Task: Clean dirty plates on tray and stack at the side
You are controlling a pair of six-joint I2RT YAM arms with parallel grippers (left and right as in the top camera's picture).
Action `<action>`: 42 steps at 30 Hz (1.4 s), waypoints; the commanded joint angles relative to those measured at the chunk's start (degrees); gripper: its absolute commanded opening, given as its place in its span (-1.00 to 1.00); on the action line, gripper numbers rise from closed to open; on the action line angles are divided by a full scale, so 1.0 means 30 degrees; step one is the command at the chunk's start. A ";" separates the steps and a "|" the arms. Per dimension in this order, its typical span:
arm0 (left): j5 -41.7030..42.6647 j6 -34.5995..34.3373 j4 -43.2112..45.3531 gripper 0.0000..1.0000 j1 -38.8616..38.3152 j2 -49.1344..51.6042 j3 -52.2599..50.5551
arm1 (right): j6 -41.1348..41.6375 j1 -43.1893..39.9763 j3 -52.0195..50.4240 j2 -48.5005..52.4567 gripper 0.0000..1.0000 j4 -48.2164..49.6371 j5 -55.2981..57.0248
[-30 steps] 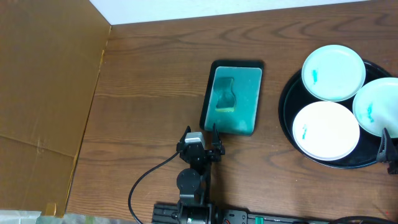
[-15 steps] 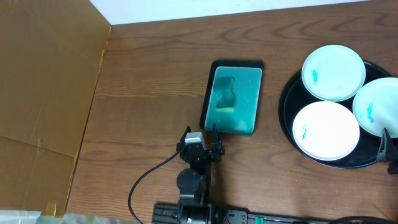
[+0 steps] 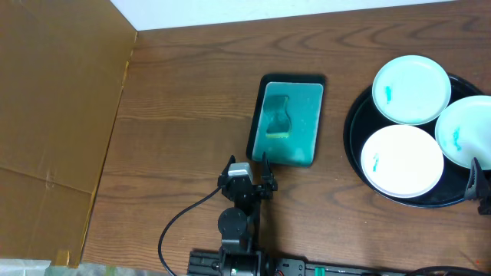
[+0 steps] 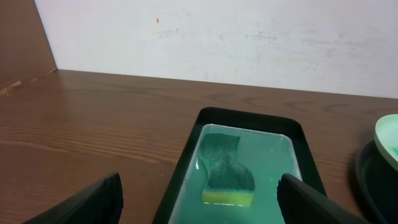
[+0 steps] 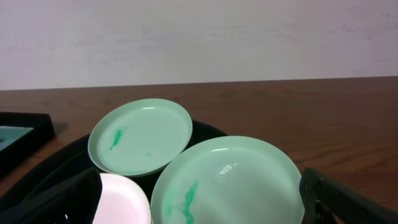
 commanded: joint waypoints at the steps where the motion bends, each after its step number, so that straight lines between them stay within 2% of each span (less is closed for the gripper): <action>1: -0.0670 -0.0073 -0.0940 0.60 0.0117 0.0000 -0.0189 | -0.0255 -0.0189 -0.0029 -0.0073 0.99 -0.0073 -0.0073; 33: -0.0648 -0.0095 -0.0925 0.60 0.0117 0.0000 -0.0189 | -0.0255 -0.0189 -0.0029 -0.0073 0.99 -0.0073 -0.0073; 36: 0.1362 -0.1384 0.0124 0.60 0.0102 0.0000 -0.0189 | -0.0255 -0.0189 -0.0029 -0.0073 0.99 -0.0073 -0.0073; 38: 0.2688 -0.1384 0.1421 0.60 0.0102 0.0000 -0.0189 | -0.0255 -0.0189 -0.0029 -0.0073 0.99 -0.0066 -0.0073; 42: 0.3031 -0.1639 0.3869 0.61 0.0102 0.0000 -0.0189 | -0.0255 -0.0189 -0.0029 -0.0073 0.98 -0.0066 -0.0073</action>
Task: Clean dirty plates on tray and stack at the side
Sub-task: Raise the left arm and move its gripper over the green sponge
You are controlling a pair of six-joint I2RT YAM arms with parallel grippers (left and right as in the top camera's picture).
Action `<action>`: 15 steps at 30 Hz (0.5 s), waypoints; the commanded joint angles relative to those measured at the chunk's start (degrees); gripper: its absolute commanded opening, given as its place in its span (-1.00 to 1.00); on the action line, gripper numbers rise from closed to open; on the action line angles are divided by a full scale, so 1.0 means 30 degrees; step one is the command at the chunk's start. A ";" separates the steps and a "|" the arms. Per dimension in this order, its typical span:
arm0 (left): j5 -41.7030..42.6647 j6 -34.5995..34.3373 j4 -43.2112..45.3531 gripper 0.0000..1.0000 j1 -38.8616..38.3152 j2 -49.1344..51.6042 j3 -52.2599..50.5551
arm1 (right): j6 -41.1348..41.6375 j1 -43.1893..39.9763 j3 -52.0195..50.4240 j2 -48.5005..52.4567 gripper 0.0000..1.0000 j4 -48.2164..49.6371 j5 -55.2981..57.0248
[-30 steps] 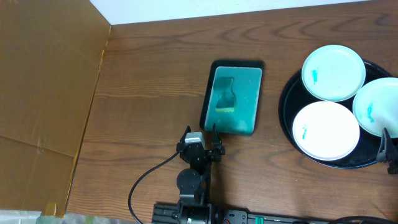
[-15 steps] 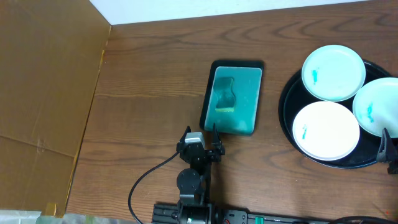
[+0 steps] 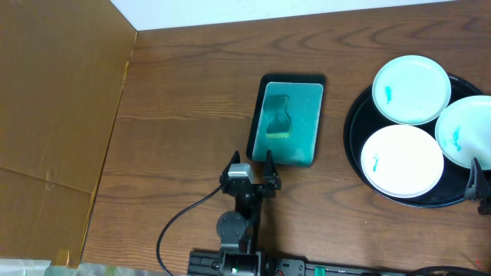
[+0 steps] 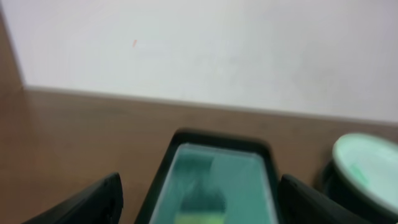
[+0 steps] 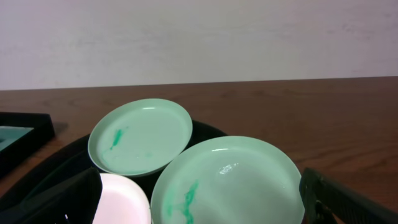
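Three plates with green smears lie on a round black tray point(image 3: 354, 130): a pale green one point(image 3: 411, 89) at the back, a white one point(image 3: 402, 161) in front, another pale green one point(image 3: 469, 132) at the right. A green-and-yellow sponge point(image 3: 278, 123) lies in a small black basin of teal water point(image 3: 313, 80). My left gripper point(image 3: 252, 170) stands open just in front of the basin; its wrist view is blurred, with the sponge point(image 4: 199, 205) between the fingers' line. My right gripper point(image 5: 202, 199) is open at the near edge of the right green plate point(image 5: 227, 177).
A brown cardboard wall point(image 3: 54, 115) fills the left side. A white wall runs along the table's far edge. Bare wooden tabletop point(image 3: 184, 107) lies between the cardboard and the basin, and between the basin and the tray.
My left gripper has shifted slightly right and toward the basin, and its view now sits higher and is blurred. The right gripper and the plates are unchanged.
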 commanded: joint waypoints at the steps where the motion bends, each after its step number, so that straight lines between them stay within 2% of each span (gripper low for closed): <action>1: 0.1515 -0.0750 0.1953 0.61 0.0102 -0.0044 -0.0066 | -0.0248 -0.0189 -0.0029 -0.0073 0.99 -0.0066 -0.0073; 5: 0.3271 -0.0736 0.5173 0.60 0.0102 -0.0044 -0.0066 | -0.0248 -0.0189 -0.0029 -0.0073 0.99 -0.0073 -0.0073; 9: 0.3453 -0.0634 0.7694 0.61 0.0102 -0.0036 0.0022 | -0.0248 -0.0189 -0.0029 -0.0073 0.99 -0.0073 -0.0073; 15: 0.3439 0.1144 0.7934 0.60 0.0102 0.0882 0.1552 | -0.0248 -0.0189 -0.0029 -0.0073 0.99 -0.0066 -0.0073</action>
